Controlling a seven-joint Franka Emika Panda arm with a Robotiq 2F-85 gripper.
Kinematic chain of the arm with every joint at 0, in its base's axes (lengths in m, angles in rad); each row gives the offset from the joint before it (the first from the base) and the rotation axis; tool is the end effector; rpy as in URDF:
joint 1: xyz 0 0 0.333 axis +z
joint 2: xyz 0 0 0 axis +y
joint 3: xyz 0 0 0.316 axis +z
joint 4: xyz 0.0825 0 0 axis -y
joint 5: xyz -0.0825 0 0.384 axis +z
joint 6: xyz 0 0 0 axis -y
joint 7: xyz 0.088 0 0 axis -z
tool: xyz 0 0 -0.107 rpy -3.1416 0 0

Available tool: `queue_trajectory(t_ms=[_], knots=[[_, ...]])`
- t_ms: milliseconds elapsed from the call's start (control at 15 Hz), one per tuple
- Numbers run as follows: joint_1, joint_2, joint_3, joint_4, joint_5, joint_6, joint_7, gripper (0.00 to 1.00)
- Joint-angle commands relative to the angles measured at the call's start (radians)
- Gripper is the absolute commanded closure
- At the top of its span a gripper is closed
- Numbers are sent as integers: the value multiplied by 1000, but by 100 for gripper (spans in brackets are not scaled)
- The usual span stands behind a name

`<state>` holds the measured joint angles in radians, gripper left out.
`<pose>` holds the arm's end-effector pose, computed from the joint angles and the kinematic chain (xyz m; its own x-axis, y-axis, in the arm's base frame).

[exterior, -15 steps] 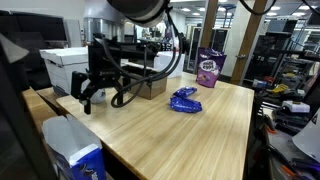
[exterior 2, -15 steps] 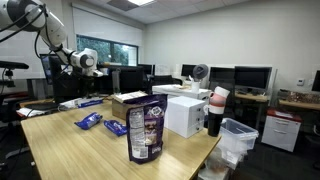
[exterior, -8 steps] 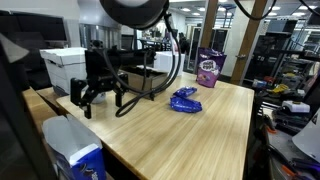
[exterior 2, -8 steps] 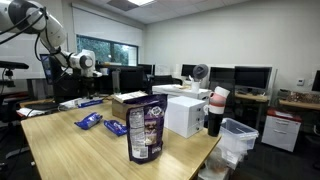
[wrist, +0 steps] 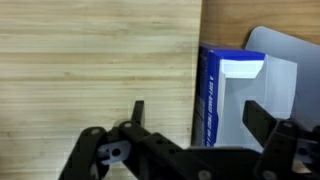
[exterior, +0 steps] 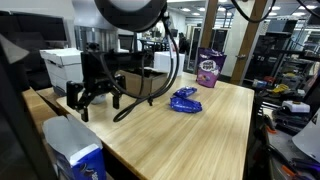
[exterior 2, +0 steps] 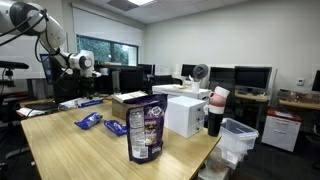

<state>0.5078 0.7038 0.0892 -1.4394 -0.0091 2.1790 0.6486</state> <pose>0.6080 0.3981 0.2796 0.9976 -0.0687 0.0001 -0.0686 -0.9957 -0.0628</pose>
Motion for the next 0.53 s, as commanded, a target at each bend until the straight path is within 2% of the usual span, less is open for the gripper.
queue_trajectory(t_ms=[0,467], knots=[[16,-5,-6,4,-33,20,25,0],[36,8,4,28,-35,36,20,0]])
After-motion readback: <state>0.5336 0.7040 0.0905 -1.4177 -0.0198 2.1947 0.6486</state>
